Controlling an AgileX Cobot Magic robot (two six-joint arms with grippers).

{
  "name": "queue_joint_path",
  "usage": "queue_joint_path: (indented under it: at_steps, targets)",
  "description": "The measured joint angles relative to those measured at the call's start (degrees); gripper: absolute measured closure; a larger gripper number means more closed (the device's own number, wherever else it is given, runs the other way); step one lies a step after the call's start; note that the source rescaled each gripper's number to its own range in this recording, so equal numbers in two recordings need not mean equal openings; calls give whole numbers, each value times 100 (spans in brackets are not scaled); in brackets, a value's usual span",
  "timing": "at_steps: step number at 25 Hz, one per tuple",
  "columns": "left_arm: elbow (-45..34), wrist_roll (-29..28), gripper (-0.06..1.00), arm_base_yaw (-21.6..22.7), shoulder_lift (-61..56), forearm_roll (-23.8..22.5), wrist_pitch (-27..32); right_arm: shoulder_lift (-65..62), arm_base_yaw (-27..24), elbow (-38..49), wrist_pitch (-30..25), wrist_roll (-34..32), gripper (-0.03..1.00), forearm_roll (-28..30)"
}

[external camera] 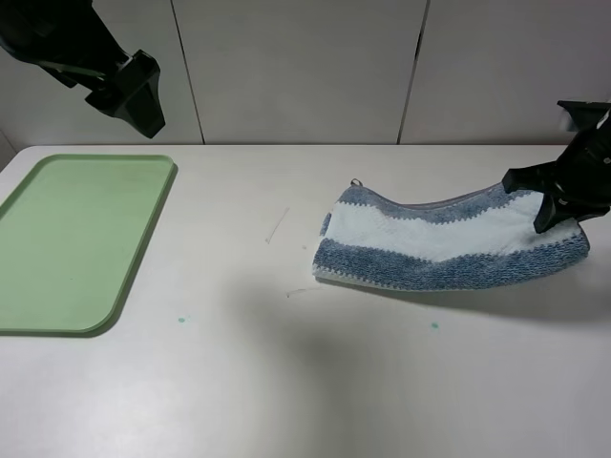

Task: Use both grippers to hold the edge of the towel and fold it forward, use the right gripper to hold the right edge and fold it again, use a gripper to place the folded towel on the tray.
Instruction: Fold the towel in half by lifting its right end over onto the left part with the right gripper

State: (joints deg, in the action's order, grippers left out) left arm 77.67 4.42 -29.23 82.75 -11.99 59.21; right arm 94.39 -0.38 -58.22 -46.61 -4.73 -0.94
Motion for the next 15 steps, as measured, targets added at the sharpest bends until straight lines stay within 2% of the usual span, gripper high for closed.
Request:
queue_joint_path:
  at_steps: [9, 15]
  targets:
    - [0, 0, -5, 0, 0, 0, 0, -61, -134, 0, -273, -5, 96, 56]
    - [0, 0, -5, 0, 0, 0, 0, -68, 38, 0, -273, -5, 96, -77]
